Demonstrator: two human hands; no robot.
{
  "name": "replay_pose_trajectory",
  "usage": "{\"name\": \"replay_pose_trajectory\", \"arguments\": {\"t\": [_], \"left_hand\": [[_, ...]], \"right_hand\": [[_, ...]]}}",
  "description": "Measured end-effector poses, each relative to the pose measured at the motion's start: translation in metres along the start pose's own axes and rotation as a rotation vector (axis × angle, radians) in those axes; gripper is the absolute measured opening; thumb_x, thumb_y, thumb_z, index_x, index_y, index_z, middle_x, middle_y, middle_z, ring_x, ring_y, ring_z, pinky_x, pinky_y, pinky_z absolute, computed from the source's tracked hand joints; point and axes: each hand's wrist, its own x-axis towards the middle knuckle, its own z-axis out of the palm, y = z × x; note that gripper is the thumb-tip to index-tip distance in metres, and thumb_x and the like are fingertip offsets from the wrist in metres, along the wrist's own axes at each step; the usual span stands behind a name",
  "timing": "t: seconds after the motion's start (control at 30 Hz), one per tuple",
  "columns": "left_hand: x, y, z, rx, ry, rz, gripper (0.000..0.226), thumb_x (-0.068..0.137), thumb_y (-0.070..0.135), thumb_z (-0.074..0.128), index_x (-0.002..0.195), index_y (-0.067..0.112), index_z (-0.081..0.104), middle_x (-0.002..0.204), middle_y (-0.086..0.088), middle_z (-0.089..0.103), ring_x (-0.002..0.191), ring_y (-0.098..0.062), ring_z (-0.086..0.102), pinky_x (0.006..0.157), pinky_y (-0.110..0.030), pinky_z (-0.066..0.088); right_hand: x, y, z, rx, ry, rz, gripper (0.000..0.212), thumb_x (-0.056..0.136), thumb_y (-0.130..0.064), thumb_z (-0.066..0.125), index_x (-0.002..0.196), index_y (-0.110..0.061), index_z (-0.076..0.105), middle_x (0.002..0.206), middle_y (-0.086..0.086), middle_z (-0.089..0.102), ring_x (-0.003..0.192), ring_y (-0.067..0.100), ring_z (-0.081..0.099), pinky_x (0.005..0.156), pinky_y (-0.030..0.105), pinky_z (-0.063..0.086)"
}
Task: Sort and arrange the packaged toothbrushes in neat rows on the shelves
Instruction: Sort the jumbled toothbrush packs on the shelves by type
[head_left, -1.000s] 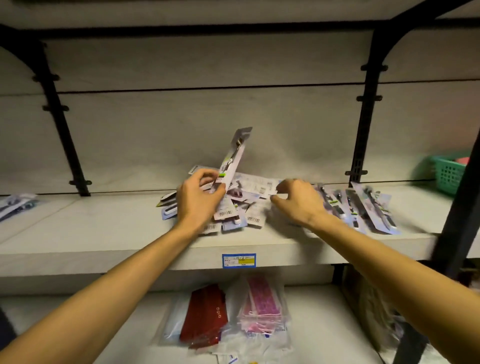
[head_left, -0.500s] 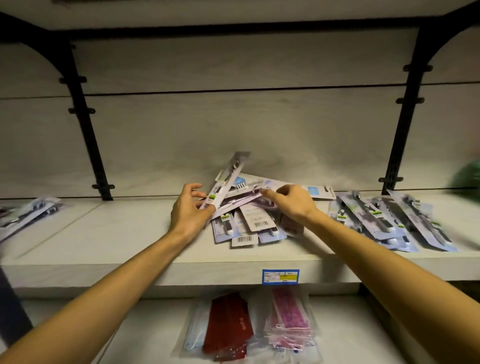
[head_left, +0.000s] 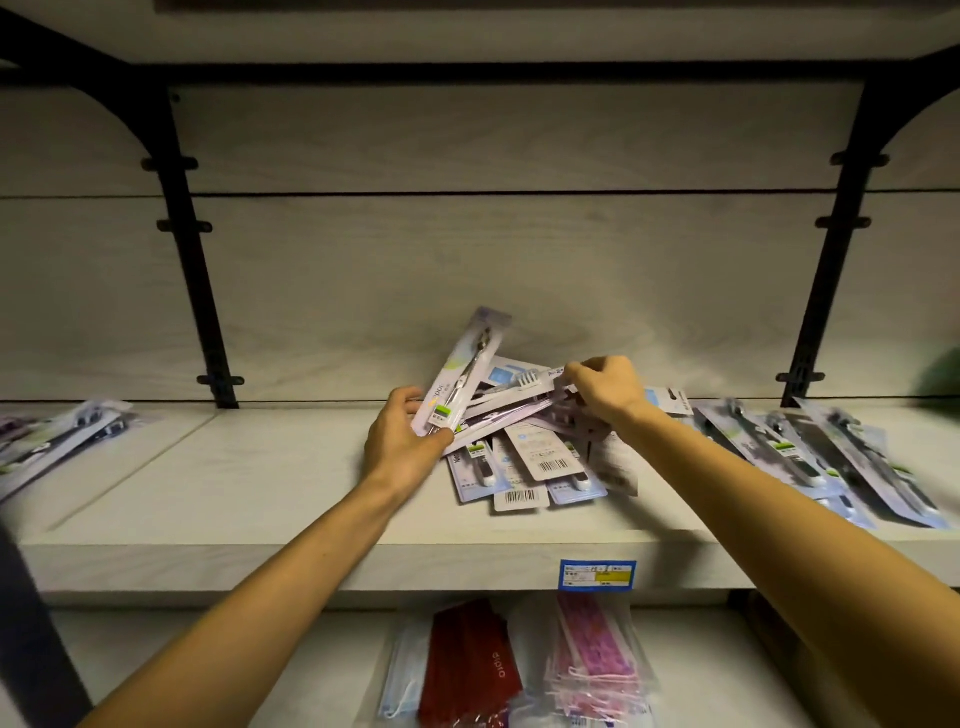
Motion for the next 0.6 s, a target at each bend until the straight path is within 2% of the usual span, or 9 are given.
{"name": "replay_pose_trajectory", "arguments": {"t": [0.03, 0.1, 0.2, 0.27, 0.43, 0.53, 0.6], "left_hand": [[-0.001, 0.001, 0.0, -0.008, 0.008, -0.003, 0.063, 0.077, 0.006, 0.077, 0.134, 0.016, 0.05, 0.118, 0.0, 0.063, 0.103, -0.022, 0.066, 0.088, -0.044, 0.056], [-0.001, 0.002, -0.001, -0.021, 0.018, -0.01, 0.064, 0.077, 0.005, 0.076, 0.134, 0.015, 0.05, 0.122, -0.002, 0.063, 0.106, -0.024, 0.065, 0.089, -0.047, 0.055], [-0.002, 0.005, -0.001, -0.023, 0.034, -0.003, 0.062, 0.076, 0.004, 0.076, 0.132, 0.015, 0.052, 0.125, -0.004, 0.062, 0.109, -0.025, 0.063, 0.093, -0.045, 0.053], [-0.003, 0.007, -0.001, -0.018, 0.051, 0.018, 0.059, 0.074, 0.004, 0.076, 0.127, 0.016, 0.055, 0.123, -0.005, 0.061, 0.107, -0.026, 0.062, 0.091, -0.045, 0.053], [-0.01, 0.01, -0.007, -0.148, 0.103, 0.023, 0.051, 0.071, 0.004, 0.077, 0.113, 0.024, 0.057, 0.11, 0.0, 0.068, 0.093, -0.021, 0.068, 0.07, -0.046, 0.061], [-0.014, 0.012, -0.019, -0.266, 0.147, 0.01, 0.051, 0.072, -0.001, 0.076, 0.111, 0.022, 0.052, 0.109, -0.002, 0.069, 0.088, -0.017, 0.069, 0.071, -0.036, 0.06], [-0.015, 0.012, -0.033, -0.327, 0.113, 0.004, 0.05, 0.074, -0.005, 0.076, 0.11, 0.019, 0.05, 0.108, -0.005, 0.07, 0.083, -0.014, 0.069, 0.065, -0.029, 0.059]], "right_hand": [[-0.001, 0.001, -0.002, -0.075, 0.025, -0.029, 0.028, 0.09, -0.024, 0.055, 0.079, -0.009, 0.076, 0.072, 0.013, 0.071, 0.065, 0.028, 0.063, 0.065, 0.042, 0.057], [-0.002, 0.002, -0.004, -0.11, 0.04, -0.04, 0.028, 0.09, -0.022, 0.055, 0.081, -0.005, 0.075, 0.08, 0.02, 0.073, 0.071, 0.035, 0.065, 0.07, 0.047, 0.058], [-0.006, 0.004, -0.005, 0.01, 0.073, -0.041, 0.026, 0.089, -0.014, 0.053, 0.079, 0.001, 0.072, 0.067, 0.013, 0.066, 0.059, 0.026, 0.054, 0.058, 0.037, 0.048], [-0.009, 0.002, -0.008, 0.115, 0.171, -0.049, 0.025, 0.089, -0.012, 0.051, 0.08, 0.001, 0.07, 0.065, 0.005, 0.062, 0.058, 0.02, 0.048, 0.059, 0.031, 0.04], [-0.029, -0.01, -0.022, 0.487, 0.368, -0.076, 0.018, 0.097, -0.017, 0.053, 0.104, -0.006, 0.066, 0.089, 0.007, 0.072, 0.081, 0.024, 0.07, 0.08, 0.039, 0.056], [-0.048, -0.017, -0.029, 0.517, 0.453, -0.128, 0.016, 0.101, -0.02, 0.052, 0.106, -0.012, 0.065, 0.091, 0.005, 0.072, 0.083, 0.024, 0.071, 0.072, 0.036, 0.06], [-0.06, -0.023, -0.031, 0.556, 0.513, -0.143, 0.016, 0.101, -0.02, 0.051, 0.106, -0.013, 0.064, 0.091, 0.006, 0.07, 0.08, 0.023, 0.069, 0.062, 0.032, 0.058]]}}
